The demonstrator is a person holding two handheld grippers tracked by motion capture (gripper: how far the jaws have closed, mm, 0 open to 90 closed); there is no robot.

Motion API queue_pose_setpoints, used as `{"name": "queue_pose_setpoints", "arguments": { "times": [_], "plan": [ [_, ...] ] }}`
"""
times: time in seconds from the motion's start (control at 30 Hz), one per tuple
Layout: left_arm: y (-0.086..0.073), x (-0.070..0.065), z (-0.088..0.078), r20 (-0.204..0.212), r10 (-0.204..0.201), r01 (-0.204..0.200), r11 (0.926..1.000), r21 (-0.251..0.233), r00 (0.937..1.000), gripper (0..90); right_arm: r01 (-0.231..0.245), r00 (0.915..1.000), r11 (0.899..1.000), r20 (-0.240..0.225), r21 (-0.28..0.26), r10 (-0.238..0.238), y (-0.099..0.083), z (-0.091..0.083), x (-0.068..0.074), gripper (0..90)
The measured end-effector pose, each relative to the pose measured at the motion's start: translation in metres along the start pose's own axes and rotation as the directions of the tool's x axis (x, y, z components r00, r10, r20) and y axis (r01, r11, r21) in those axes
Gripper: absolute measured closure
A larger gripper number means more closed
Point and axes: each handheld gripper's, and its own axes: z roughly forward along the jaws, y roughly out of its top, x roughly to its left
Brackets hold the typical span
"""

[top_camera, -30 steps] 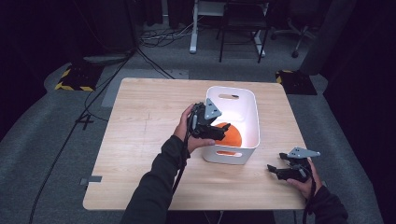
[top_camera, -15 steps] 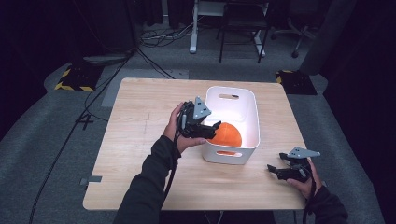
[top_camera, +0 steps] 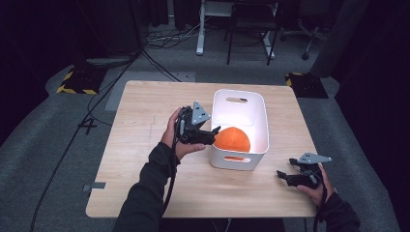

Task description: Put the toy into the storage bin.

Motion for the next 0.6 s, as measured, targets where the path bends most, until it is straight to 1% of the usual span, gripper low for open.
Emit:
{"name": "queue_pose_setpoints", "arguments": {
  "times": [0.03,0.07,0.1,0.13,0.17,0.23,0.27,0.3,0.33,0.4,0.43,0.47,0.5,0.53,0.57,0.6],
  "plan": [
    [-0.001,0.0,0.0,-0.001,-0.01,0.01,0.9999,-0.008,1.0,18.2,0.0,1.0,1.0,0.0,0.0,0.0,0.0,0.0,0.0,19.0],
    [-0.001,0.0,-0.001,-0.005,-0.006,0.006,1.0,-0.005,1.0,18.2,0.0,1.0,1.0,0.0,0.0,0.0,0.0,0.0,0.0,19.0],
    [-0.002,0.0,-0.001,-0.003,-0.016,0.016,0.9998,-0.007,0.9999,18.2,0.0,1.0,1.0,0.0,0.0,0.0,0.0,0.0,0.0,19.0],
    [-0.003,0.001,-0.002,-0.006,-0.006,0.006,1.0,-0.001,1.0,18.2,0.001,1.0,1.0,0.0,0.0,-0.001,0.0,0.0,0.0,19.0],
    [-0.004,0.002,-0.003,-0.009,-0.011,0.011,0.9999,0.002,0.9999,18.2,-0.002,1.0,1.0,-0.001,0.0,0.002,0.0,0.0,0.0,19.0],
    [-0.005,0.003,-0.004,-0.013,-0.006,0.006,1.0,0.006,0.9999,18.2,0.001,1.0,1.0,0.0,0.0,-0.001,0.0,0.0,0.0,19.0],
    [-0.006,0.003,-0.004,-0.011,-0.024,0.024,0.9997,-0.008,0.9997,18.2,0.001,1.0,1.0,0.0,0.0,-0.001,0.0,0.0,0.0,19.0],
    [-0.007,0.004,-0.005,-0.01,-0.01,0.01,0.9999,0.009,0.9999,18.3,0.0,1.0,1.0,0.0,0.0,0.0,0.0,0.0,0.0,19.0],
    [-0.008,0.003,-0.005,-0.012,-0.021,0.021,0.9998,0.003,0.9997,18.3,0.001,1.0,1.0,0.0,0.0,-0.001,0.0,0.0,0.0,19.0],
    [-0.009,0.003,-0.006,-0.017,-0.02,0.02,0.9998,0.002,0.9997,18.3,-0.001,1.0,1.0,0.0,0.0,0.001,0.0,0.0,0.0,19.0],
    [-0.01,0.005,-0.008,-0.012,-0.001,0.001,0.9999,0.016,0.9999,18.3,-0.001,1.0,1.0,0.0,-0.001,0.001,0.0,0.0,0.0,19.0],
    [-0.011,0.005,-0.009,-0.02,-0.007,0.007,0.9999,0.016,0.9998,18.2,-0.002,1.0,1.0,-0.001,0.0,0.002,0.0,0.0,0.0,19.0],
    [-0.012,0.005,-0.01,-0.012,0.0,0.0,0.9998,0.022,0.9999,18.2,-0.001,1.0,1.0,-0.001,0.0,0.001,0.0,0.0,0.0,19.0],
    [-0.013,0.005,-0.01,-0.023,-0.016,0.016,0.9998,0.011,0.9996,18.2,-0.001,1.0,1.0,0.0,-0.001,0.001,0.0,0.0,0.0,19.0],
    [-0.014,0.006,-0.011,-0.019,-0.002,0.002,0.9997,0.023,0.9998,18.2,0.0,1.0,1.0,0.0,-0.001,0.0,0.0,0.0,0.0,19.0],
    [-0.014,0.006,-0.012,-0.018,-0.003,0.003,0.9996,0.026,0.9998,18.2,0.001,1.0,1.0,0.0,-0.001,-0.001,0.0,0.0,0.0,19.0]
  ]
}}
